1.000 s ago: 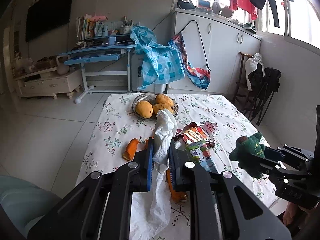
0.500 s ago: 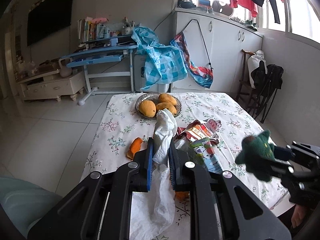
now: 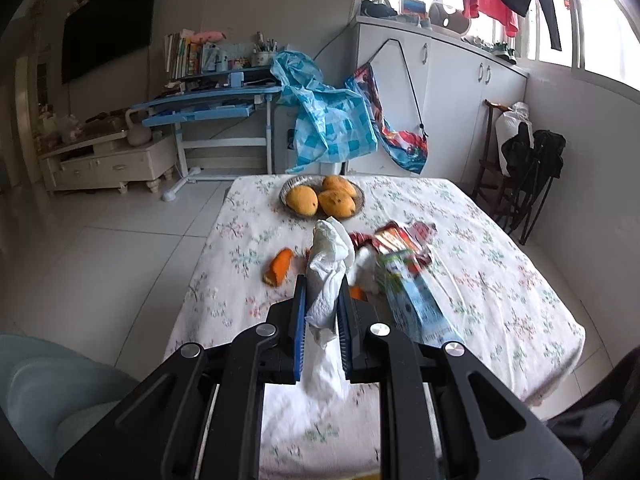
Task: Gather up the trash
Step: 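Carry pouch and bag down to the yellow bucket and open both grippers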
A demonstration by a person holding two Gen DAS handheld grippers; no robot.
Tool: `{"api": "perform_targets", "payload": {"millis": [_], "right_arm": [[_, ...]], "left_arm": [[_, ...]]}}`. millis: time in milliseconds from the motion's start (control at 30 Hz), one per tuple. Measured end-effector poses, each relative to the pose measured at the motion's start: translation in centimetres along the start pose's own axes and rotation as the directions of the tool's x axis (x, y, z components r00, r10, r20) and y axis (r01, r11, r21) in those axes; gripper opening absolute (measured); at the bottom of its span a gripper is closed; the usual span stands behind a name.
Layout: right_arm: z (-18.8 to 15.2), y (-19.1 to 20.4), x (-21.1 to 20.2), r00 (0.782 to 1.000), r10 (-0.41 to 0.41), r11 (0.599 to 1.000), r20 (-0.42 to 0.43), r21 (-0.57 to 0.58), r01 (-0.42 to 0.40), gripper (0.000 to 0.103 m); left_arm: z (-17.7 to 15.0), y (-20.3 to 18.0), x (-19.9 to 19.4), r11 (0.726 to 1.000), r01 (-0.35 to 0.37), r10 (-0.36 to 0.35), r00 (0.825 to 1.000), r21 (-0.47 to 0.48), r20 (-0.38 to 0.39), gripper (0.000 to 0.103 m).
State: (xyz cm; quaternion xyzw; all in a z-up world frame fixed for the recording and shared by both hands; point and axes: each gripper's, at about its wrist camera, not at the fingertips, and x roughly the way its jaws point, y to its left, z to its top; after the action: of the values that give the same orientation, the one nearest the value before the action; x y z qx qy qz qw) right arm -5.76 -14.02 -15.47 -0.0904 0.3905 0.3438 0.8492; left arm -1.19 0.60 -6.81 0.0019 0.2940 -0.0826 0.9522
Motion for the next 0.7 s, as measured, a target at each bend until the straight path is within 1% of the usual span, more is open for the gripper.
{"api": "perform_targets", "payload": {"millis": [67,100,133,167,233,300,367,467,500,533,567,633,667,700], "right_arm": [[-0.8,1.0,0.7,0.998,0.015,1.0,-0.054,-0.025,-0.016,0.038],[-1.3,1.3,1.3,0.994,0.04,0.999,-0.098,-0.023,-0.043,0.048],[-1.7,1.6,1.4,0.993,0.039,0.999,-0.114,-0.027,-0.042,0.052],[-1.9,1.7,1.4,0.993,0.028,0.999,-0.112,-0.032,-0.032,0.052],[-1.8,1.6,0.3,0.997,0.017,1.0,-0.074,-0.021,-0.018,0.055],[-1.5,0.9,-1.0,1.0,-0.016,1.0,-0.013,0.019,0.016,0.061],[-1.3,-0.3,-2.4,0.997,-0.057,0.996,0.044,0.078,0.054,0.063],[-1.2,-2.7,-4.4,0.983,-0.133,0.974,0.129,0.203,0.105,0.067],[-1.3,-3.9,-5.1,0.974,-0.162,0.958,0.159,0.262,0.117,0.068],[-1.4,-4.8,-5.5,0.968,-0.181,0.944,0.176,0.307,0.121,0.069],[-1.6,-5.8,-5.9,0.962,-0.196,0.928,0.189,0.353,0.12,0.07],[-2.3,-7.9,-6.4,0.953,-0.228,0.878,0.198,0.466,0.113,0.07],[-2.7,-8.7,-6.6,0.95,-0.24,0.855,0.2,0.507,0.109,0.07],[-2.9,-9.3,-6.7,0.947,-0.246,0.841,0.206,0.532,0.102,0.07]], "left_arm": [[-0.8,-0.1,-0.5,1.0,0.008,-0.008,1.0,0.003,-0.014,0.013],[-1.1,-0.2,-0.7,1.0,0.01,-0.01,1.0,0.005,-0.021,0.013],[-1.5,-0.3,-0.9,1.0,0.011,-0.011,1.0,0.008,-0.028,0.013],[-2.1,-0.5,-1.2,1.0,0.013,-0.012,0.999,0.014,-0.038,0.013],[-2.8,-0.8,-1.4,1.0,0.015,-0.014,0.999,0.025,-0.051,0.013],[-3.7,-1.3,-1.9,0.999,0.022,-0.019,0.997,0.042,-0.073,0.013],[-4.4,-1.7,-2.1,0.998,0.033,-0.028,0.995,0.057,-0.095,0.013],[-6.1,-2.8,-2.6,0.993,0.074,-0.058,0.985,0.092,-0.16,0.013],[-6.6,-3.3,-2.7,0.992,0.083,-0.064,0.982,0.1,-0.179,0.013],[-7.2,-3.8,-2.9,0.989,0.096,-0.072,0.976,0.11,-0.207,0.013],[-8.1,-4.5,-3.1,0.984,0.118,-0.081,0.963,0.13,-0.256,0.013],[-9.5,-5.5,-3.2,0.976,0.14,-0.079,0.943,0.167,-0.324,0.013],[-10.4,-6.0,-3.4,0.969,0.158,-0.082,0.929,0.188,-0.362,0.014],[-11.6,-6.6,-3.6,0.959,0.188,-0.086,0.907,0.214,-0.412,0.016]]}}
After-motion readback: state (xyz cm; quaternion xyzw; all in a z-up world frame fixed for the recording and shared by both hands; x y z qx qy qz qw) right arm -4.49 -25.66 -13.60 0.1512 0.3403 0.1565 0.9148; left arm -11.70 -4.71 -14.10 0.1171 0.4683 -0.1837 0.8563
